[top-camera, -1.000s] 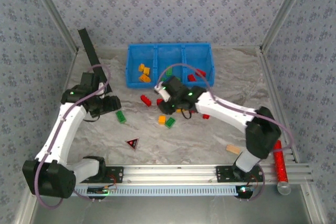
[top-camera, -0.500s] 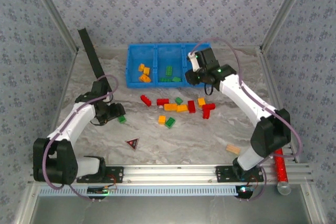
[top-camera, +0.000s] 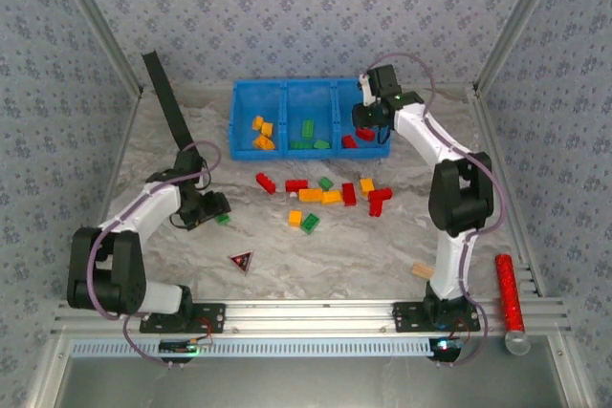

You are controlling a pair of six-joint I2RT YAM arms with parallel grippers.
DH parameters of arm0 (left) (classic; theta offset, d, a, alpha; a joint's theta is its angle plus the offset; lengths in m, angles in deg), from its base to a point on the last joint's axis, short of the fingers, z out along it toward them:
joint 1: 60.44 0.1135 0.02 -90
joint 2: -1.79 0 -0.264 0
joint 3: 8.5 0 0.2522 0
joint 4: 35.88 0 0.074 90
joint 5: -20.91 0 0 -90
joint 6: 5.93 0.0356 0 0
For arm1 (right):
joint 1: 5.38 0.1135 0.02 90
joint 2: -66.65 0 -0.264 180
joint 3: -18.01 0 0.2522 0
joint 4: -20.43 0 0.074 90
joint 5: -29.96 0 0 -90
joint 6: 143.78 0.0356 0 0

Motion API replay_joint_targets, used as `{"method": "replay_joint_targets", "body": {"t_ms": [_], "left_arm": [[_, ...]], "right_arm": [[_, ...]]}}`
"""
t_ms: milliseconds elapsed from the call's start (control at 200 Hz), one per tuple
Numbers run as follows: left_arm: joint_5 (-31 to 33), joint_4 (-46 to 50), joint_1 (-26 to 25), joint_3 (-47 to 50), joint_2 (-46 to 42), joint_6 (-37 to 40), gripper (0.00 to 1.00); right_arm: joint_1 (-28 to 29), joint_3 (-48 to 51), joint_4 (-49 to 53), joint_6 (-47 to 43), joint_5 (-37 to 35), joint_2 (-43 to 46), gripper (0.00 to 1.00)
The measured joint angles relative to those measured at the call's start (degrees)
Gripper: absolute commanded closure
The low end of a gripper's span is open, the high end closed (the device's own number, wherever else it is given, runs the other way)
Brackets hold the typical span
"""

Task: Sort the legos into containers by color
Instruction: Place the lego in the container, then pick up the lego from the middle-left of the table.

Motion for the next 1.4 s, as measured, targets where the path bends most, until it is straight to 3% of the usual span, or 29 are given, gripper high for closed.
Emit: {"method": "replay_joint_targets", "body": {"t_ms": [260, 495, 750, 924, 1084, 1399], "left_arm": [[-0.02, -1.57, -0.17, 0.0, 1.92, -0.61, 0.31], [0.0, -2.16, -1.27, -0.09, 4.35, -1.25, 0.32], [0.04, -3.28, -1.7, -1.31, 7.3, -2.1, 0.46], [0.52, -3.76, -2.69, -2.58, 10.08, -2.1, 0.62], [1.51, -2.34, -3.15, -3.82, 10.84, -1.97, 0.8], [2.84, 1.46, -8.07, -10.25, 12.0, -0.31, 0.89]], "right_arm": [[-1.38, -6.69, 0.83, 0.02, 0.46, -8.59, 0.58], [-1.66, -6.95, 1.25, -0.02, 1.29, -10.93, 0.5], [-1.79, -5.09, 1.22, -0.02, 2.16, -9.6, 0.43], [-1.64, 0.15, 1.97, 0.09, 2.34, -2.82, 0.4], [-1.66, 10.1, 3.13, 2.97, 1.51, 9.7, 0.33], [-0.52, 39.15, 4.2, 14.51, 2.16, 33.29, 0.26]]}}
